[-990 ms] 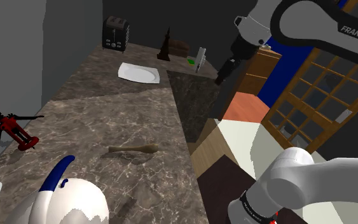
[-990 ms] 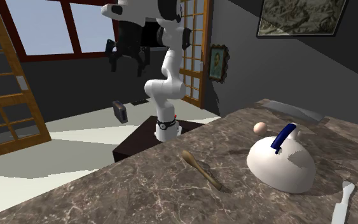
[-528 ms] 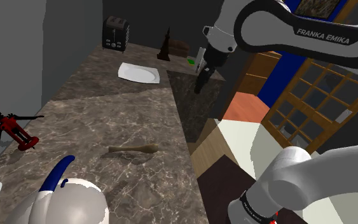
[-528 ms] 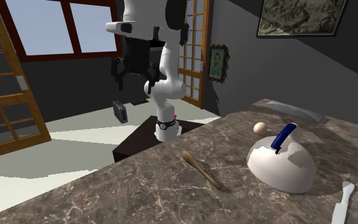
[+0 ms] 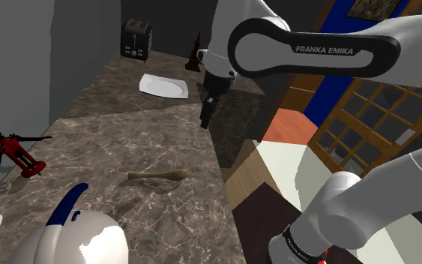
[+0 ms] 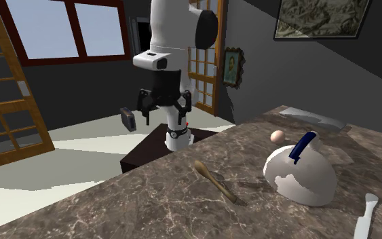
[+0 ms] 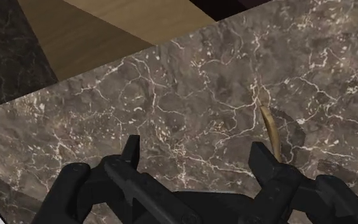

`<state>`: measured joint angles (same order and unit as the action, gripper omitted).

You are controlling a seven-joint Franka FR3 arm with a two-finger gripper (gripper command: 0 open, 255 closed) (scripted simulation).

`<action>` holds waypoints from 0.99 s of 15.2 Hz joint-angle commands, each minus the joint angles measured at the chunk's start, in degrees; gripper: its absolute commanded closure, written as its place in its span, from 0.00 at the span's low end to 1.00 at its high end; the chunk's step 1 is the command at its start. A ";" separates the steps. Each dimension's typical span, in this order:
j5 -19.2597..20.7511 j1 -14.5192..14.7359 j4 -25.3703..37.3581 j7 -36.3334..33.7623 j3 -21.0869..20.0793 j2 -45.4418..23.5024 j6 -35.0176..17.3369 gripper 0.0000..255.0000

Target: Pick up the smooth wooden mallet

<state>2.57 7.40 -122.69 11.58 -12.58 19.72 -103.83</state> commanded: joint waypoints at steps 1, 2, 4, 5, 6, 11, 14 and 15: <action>0.08 0.86 1.47 0.28 -1.26 -3.58 -0.25 0.00; 0.18 1.29 2.17 0.36 -1.90 -5.35 -0.40 0.00; 0.45 2.18 3.61 0.50 -3.16 -8.89 -0.64 0.00; 0.62 2.64 4.35 0.56 -3.77 -10.66 -0.73 0.00; 0.81 3.10 5.11 0.60 -4.38 -12.44 -0.79 0.00; 2.12 5.63 9.14 0.74 -7.26 -21.31 -0.80 0.00; 3.11 7.36 11.71 0.79 -8.79 -26.62 -0.55 0.00; 3.46 7.98 12.59 0.81 -9.26 -28.38 -0.42 0.00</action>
<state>5.60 14.78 -111.14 12.33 -21.36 -6.63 -104.33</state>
